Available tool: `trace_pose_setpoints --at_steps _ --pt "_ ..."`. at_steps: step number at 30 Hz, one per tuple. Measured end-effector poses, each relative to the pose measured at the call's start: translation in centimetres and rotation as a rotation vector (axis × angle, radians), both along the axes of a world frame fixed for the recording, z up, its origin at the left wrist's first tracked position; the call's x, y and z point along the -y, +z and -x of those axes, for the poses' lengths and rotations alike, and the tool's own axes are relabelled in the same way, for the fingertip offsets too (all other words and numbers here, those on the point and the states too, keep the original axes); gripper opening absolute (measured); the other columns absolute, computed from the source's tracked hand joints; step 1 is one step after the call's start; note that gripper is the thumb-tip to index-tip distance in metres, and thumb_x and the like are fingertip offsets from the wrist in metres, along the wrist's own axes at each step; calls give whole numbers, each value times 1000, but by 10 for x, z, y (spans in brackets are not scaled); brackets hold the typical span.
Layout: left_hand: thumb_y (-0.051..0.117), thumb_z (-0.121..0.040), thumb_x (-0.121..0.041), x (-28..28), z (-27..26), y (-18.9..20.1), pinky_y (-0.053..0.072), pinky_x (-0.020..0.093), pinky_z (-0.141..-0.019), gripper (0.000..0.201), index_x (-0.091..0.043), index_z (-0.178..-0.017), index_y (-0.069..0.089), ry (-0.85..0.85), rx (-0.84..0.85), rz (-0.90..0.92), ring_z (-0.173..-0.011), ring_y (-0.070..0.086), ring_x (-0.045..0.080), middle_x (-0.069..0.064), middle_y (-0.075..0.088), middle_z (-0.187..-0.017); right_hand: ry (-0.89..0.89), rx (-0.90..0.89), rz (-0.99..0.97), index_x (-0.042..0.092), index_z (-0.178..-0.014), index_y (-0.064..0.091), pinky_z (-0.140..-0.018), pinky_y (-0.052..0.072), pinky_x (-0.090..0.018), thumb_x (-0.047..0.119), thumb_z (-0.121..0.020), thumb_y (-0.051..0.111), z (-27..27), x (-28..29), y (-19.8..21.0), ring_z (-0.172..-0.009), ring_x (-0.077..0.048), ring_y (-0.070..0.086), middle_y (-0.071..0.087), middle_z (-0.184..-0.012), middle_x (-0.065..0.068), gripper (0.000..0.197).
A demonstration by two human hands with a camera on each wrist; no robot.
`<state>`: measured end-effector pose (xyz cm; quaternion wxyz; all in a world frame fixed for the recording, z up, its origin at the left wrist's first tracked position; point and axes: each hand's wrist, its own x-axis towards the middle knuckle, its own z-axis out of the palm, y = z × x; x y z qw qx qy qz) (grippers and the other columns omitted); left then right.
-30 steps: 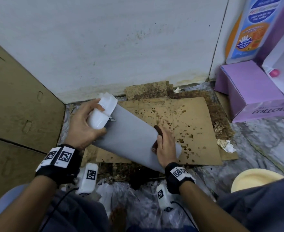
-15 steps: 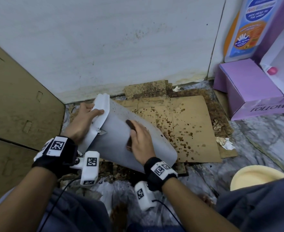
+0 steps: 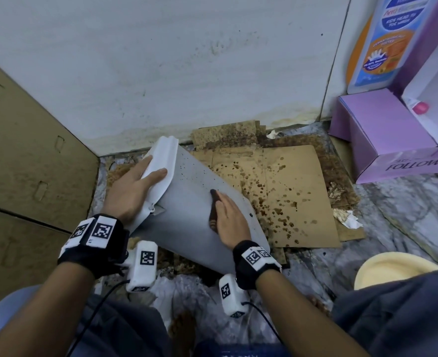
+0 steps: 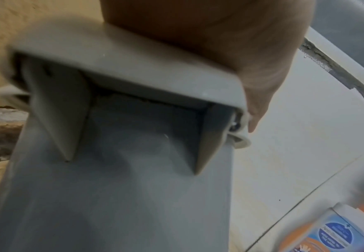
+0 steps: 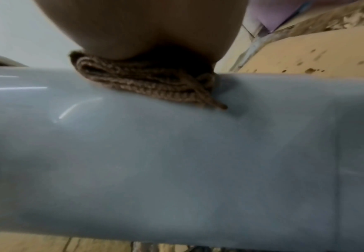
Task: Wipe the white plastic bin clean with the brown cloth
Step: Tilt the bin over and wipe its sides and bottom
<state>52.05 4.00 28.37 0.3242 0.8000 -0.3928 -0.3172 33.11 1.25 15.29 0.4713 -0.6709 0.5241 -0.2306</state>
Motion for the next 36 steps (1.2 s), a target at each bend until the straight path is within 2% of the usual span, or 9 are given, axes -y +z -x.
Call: trace_pose_setpoints --at_steps 5,10,14,17,21,23,26,31,36 --pt "63 -80 -66 4 6 1 36 46 -116 68 -48 -144 49 -17 57 13 -135 49 18 -14 48 -153 72 -85 107 1 -144 34 -120 15 -43 14 -103 24 -23 2 24 -147 -24 17 22 -159 -9 44" --pt "61 -91 -54 5 6 -1 38 35 -107 59 -39 -147 49 -20 72 37 -132 50 17 -11 48 -153 39 149 159 21 -148 31 -120 16 -40 33 -101 22 -65 6 48 -146 -18 20 27 -158 0 49" --pt "60 -92 -55 2 0 -4 39 34 -100 58 -39 -147 49 -35 53 42 -129 51 17 -12 49 -152 27 131 250 24 -148 32 -119 19 -38 37 -101 25 -55 -3 35 -144 -18 25 32 -156 0 49" --pt "61 -93 -49 1 -5 -4 45 25 -89 51 -42 -142 54 -15 -15 63 -118 58 14 -15 56 -141 -45 61 209 23 -144 38 -117 25 -37 43 -98 17 -36 -5 2 -140 -18 33 40 -151 1 55" --pt "63 -83 -56 -4 -17 -6 46 44 -108 48 -54 -131 59 -8 -44 59 -123 60 14 -20 60 -138 -41 -151 78 18 -145 39 -119 18 -29 35 -101 17 8 -1 -60 -142 -17 31 35 -154 0 52" --pt "64 -83 -55 -5 -18 -8 45 47 -109 42 -55 -125 63 13 -66 64 -122 60 13 -20 61 -136 -47 -198 1 18 -146 36 -120 15 -30 35 -98 14 21 0 -72 -144 -19 27 30 -156 0 55" --pt "65 -83 -54 -1 -15 -8 44 44 -110 42 -54 -125 64 37 -73 66 -120 61 13 -20 63 -133 -103 -149 -52 21 -146 39 -118 19 -41 39 -95 15 3 1 -49 -143 -20 27 31 -156 1 58" --pt "65 -79 -60 4 -21 -11 42 46 -112 52 -54 -130 60 37 -56 46 -125 58 16 -18 59 -139 -49 27 131 26 -145 38 -117 21 -41 42 -96 23 -44 -2 12 -141 -17 30 36 -153 2 53" --pt "68 -75 -60 5 -27 -12 51 44 -103 53 -53 -127 63 65 -103 57 -119 63 15 -20 65 -132 -27 20 150 24 -144 39 -117 24 -39 43 -98 23 -22 -3 -11 -140 -17 33 39 -152 1 52"
